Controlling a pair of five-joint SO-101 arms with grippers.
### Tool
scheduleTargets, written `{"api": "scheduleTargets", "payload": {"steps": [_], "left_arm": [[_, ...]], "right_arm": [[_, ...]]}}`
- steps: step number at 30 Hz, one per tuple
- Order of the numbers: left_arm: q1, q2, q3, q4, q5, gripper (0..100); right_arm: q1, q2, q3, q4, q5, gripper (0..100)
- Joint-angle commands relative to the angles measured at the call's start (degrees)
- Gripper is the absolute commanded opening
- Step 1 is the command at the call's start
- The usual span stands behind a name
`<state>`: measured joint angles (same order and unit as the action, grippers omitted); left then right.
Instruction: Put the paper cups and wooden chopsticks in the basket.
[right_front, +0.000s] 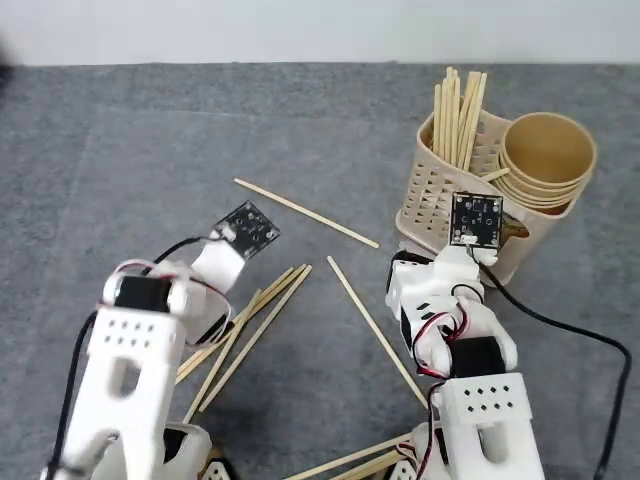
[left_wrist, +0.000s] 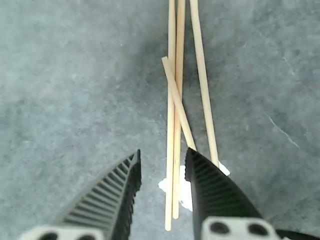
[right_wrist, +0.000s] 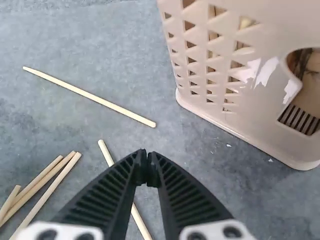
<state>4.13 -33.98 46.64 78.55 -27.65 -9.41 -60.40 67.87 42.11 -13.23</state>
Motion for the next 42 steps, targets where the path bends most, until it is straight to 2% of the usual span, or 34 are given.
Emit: {"api": "scheduleTargets", "payload": {"steps": [1, 11, 18, 27, 33, 37, 42], "left_arm": [[0.5, 11.3, -7.6, -1.8, -0.6, 15], [5.9, 37.8, -26.0, -1.3, -0.6, 15], [6.4, 51.7, -37.0, -1.0, -0.4, 15], [9.0, 67.0, -50.0, 6.4, -0.4, 14], [11.6, 72.8, -56.7, 11.5, -0.6, 1], [14.2, 73.8, -57.5, 13.5, -0.7, 1], [14.7, 69.1, -57.5, 14.2, -0.5, 1]], "right_arm": [[0.3, -1.3, -0.4, -1.0, -0.7, 1.0], [2.5, -1.3, 0.4, -1.5, -0.7, 1.2], [3.4, -1.3, 1.8, -4.1, -0.7, 1.2], [3.4, -1.3, 1.8, -4.1, -0.7, 1.2], [3.4, -1.3, 1.8, -3.9, -0.7, 1.2], [3.4, -1.3, 1.8, -3.8, -0.7, 1.2], [3.5, -1.3, 1.8, -3.6, -0.7, 1.0]]}}
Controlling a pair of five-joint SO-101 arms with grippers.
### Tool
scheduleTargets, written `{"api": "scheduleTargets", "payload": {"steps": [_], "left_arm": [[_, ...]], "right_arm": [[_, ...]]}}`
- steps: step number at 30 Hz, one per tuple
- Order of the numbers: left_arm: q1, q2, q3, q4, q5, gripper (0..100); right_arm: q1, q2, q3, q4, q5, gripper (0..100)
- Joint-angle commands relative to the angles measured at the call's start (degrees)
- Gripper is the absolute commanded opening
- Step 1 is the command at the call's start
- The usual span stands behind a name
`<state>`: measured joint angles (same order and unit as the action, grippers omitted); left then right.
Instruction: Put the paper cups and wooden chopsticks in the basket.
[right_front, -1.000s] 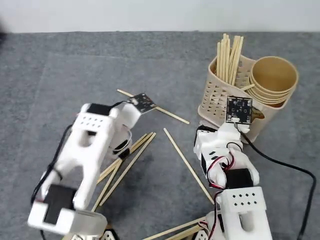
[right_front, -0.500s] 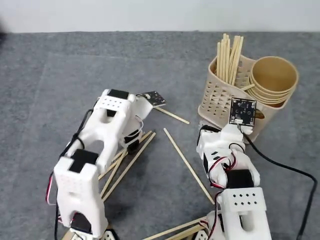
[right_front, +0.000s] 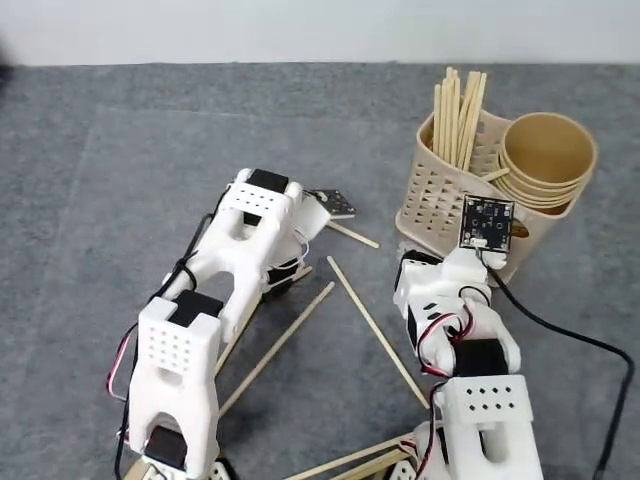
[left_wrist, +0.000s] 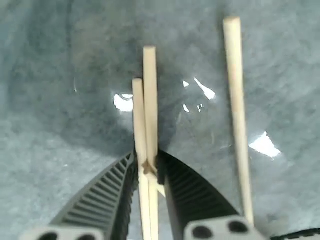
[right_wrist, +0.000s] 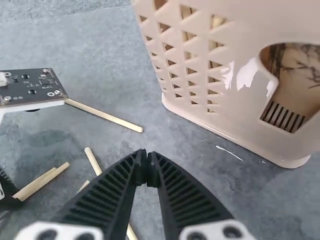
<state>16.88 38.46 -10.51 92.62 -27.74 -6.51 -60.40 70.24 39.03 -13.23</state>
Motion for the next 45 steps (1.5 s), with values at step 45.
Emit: {"api": "scheduleTargets", "payload": {"steps": [45], "left_arm": [[-3.6, -27.5, 27.1, -22.3, 0.5, 19]], "right_arm": [[0.5, -1.4, -0.5, -0.5, -0.7, 1.2]]}}
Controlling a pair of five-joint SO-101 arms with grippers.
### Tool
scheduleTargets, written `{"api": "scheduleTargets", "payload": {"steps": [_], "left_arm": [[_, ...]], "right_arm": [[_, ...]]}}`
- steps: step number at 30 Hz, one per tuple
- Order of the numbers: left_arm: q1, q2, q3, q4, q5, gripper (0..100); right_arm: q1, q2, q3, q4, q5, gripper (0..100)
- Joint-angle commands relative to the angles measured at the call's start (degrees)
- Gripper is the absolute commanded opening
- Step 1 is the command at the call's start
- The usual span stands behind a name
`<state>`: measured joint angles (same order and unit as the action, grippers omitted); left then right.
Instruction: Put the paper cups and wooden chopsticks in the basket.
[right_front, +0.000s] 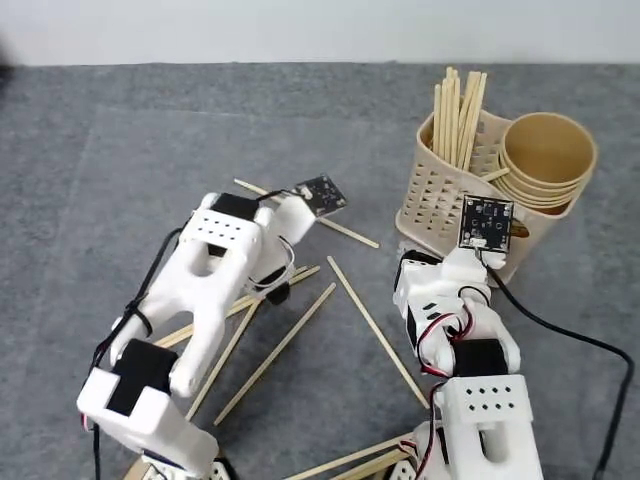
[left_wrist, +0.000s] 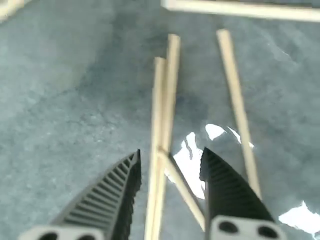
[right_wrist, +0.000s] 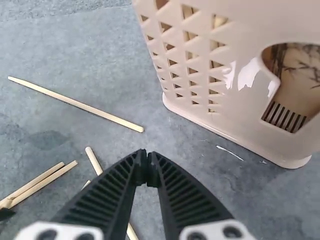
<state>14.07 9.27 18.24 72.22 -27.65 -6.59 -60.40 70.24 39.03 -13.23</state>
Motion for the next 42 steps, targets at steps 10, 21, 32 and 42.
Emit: {"api": "scheduleTargets", "payload": {"steps": [10, 21, 32, 42], "left_arm": [[-1.3, 15.8, -13.2, 3.8, 0.2, 17], [1.1, 23.2, -20.0, 8.6, 0.0, 1], [1.1, 13.7, -19.6, 9.1, 0.3, 1], [1.1, 6.9, -20.4, 10.4, 0.4, 1]], "right_arm": [[0.3, -1.4, 0.4, -1.0, -0.5, 1.2], [0.6, -1.4, 0.4, -1.0, -0.4, 1.2], [0.6, -1.4, 0.4, -1.0, -0.4, 1.2], [0.6, -1.4, 0.4, -1.0, -0.4, 1.2]]}}
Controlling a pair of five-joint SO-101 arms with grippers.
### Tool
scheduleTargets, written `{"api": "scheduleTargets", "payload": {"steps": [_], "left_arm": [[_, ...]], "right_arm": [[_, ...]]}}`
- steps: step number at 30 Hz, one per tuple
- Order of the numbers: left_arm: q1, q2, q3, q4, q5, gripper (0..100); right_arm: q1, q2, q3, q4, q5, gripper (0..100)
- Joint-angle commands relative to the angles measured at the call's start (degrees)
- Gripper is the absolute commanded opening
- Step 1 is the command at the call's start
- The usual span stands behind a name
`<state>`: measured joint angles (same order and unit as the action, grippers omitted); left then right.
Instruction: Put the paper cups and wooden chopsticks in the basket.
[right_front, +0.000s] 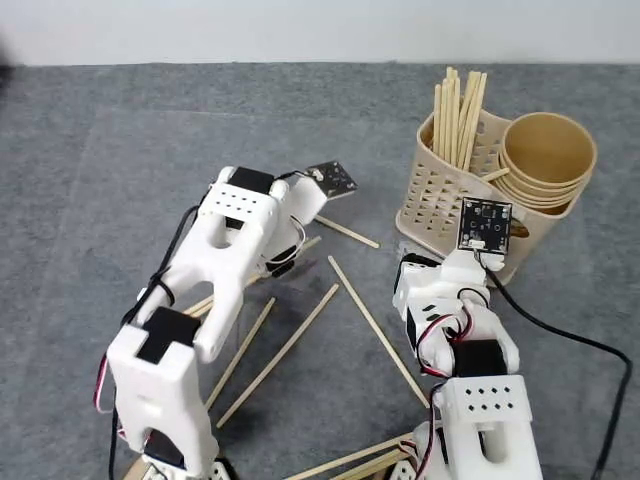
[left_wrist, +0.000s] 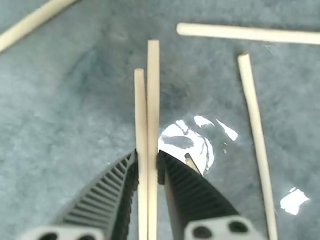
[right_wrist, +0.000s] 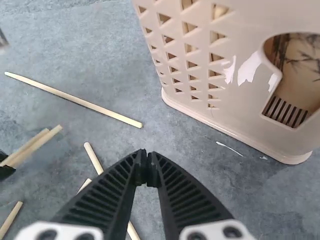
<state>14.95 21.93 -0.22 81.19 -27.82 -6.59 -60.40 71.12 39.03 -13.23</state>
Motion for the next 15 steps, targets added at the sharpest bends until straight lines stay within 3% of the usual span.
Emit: {"api": "scheduleTargets", "payload": {"steps": [1, 10, 15], "left_arm": [[0.2, -7.1, -2.9, 2.4, 0.6, 1], [0.3, -20.7, -20.5, 14.2, 0.6, 1], [0.3, -22.9, -32.9, 16.6, 1.8, 1]], "right_arm": [[0.6, -1.4, -0.5, -1.0, -0.4, 1.2], [0.1, -1.4, -0.4, -0.6, -0.3, 0.9], [-0.7, -0.8, -0.4, -0.5, -0.3, 0.9]]}}
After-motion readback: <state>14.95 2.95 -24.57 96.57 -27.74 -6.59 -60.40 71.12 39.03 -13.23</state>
